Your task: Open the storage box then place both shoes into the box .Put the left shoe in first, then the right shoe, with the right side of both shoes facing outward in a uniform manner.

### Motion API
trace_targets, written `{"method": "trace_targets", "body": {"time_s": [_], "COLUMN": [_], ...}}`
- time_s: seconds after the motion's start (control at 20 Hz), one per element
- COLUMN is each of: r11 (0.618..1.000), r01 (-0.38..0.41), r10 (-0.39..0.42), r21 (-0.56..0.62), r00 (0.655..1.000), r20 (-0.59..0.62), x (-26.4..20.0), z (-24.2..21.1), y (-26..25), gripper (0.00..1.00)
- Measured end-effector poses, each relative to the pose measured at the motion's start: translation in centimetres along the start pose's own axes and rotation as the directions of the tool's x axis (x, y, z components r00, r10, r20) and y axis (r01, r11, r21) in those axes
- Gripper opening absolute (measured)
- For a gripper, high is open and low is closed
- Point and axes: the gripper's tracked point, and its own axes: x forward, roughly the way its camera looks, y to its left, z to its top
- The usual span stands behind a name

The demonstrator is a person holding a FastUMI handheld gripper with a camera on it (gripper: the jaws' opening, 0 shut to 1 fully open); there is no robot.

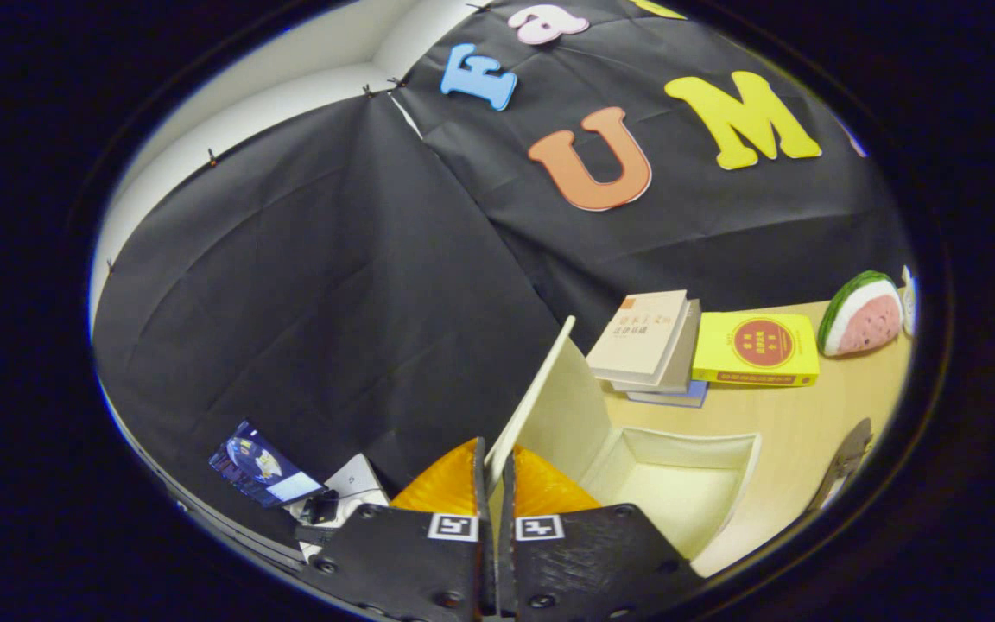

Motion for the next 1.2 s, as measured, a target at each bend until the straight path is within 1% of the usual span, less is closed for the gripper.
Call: {"method": "trace_targets", "body": {"time_s": [0.15, 0.25, 0.35, 0.45, 0.6, 0.7, 0.75, 0.9, 0.95, 1.1, 1.2], "r11": [0.998, 0.993, 0.981, 0.973, 0.971, 0.972, 0.971, 0.961, 0.955, 0.933, 0.911], "r01": [0.007, 0.019, 0.021, 0.005, -0.023, -0.026, -0.022, 0.028, 0.053, 0.151, 0.233], "r10": [-0.007, -0.020, -0.019, 0.000, 0.025, 0.026, 0.024, -0.017, -0.035, -0.110, -0.170], "r21": [-0.061, -0.116, -0.191, -0.232, -0.237, -0.233, -0.238, -0.275, -0.291, -0.326, -0.341], "r00": [1.000, 1.000, 1.000, 1.000, 1.000, 1.000, 1.000, 0.999, 0.997, 0.984, 0.964], "r20": [-0.003, -0.007, 0.009, 0.023, 0.006, -0.002, 0.002, 0.045, 0.068, 0.141, 0.205], "x": [2.3, 3.4, 4.4, 5.0, 5.9, 6.1, 6.0, 5.0, 4.4, 1.3, -1.7], "z": [-0.1, -0.7, -0.1, 0.5, -0.2, -0.5, -0.4, 0.2, 0.5, 1.7, 2.8], "y": [2.0, 3.0, 4.1, 5.5, 6.7, 6.8, 6.8, 5.4, 4.7, 1.8, -1.6], "gripper": [0.11, 0.23, 0.43, 0.64, 0.76, 0.78, 0.83, 0.86, 0.91, 0.94, 0.95]}}
